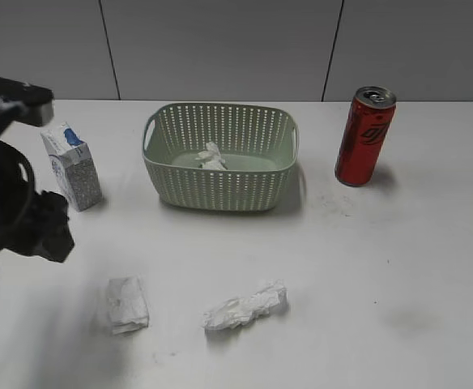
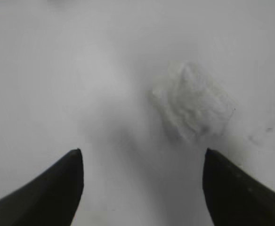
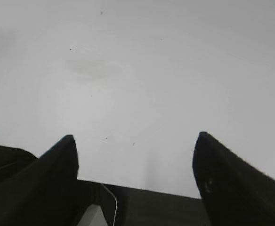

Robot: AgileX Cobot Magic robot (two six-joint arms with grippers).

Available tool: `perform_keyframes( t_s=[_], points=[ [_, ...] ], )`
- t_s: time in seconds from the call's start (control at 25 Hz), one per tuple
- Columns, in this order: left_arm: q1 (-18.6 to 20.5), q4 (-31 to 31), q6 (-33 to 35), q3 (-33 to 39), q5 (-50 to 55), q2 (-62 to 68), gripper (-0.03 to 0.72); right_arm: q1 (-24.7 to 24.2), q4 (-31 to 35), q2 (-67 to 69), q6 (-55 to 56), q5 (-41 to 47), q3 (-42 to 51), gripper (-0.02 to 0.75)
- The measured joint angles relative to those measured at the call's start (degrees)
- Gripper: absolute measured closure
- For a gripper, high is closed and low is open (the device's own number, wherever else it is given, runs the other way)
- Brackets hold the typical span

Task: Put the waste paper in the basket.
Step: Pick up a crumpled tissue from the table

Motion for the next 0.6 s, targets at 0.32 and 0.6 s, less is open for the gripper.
perform_keyframes(
  t_s=[0.32, 0.6],
  points=[
    [-2.4, -3.4, -1.8, -3.1, -3.8, 13.2, 0.115, 0.0, -0.2, -19.5, 0.1, -0.9, 3.1, 0.167],
    [-2.4, -6.6, -1.8, -3.6, -6.7, 20.1, 0.116, 0.0, -0.3, -29.2, 0.1, -1.4, 3.6, 0.167]
  ],
)
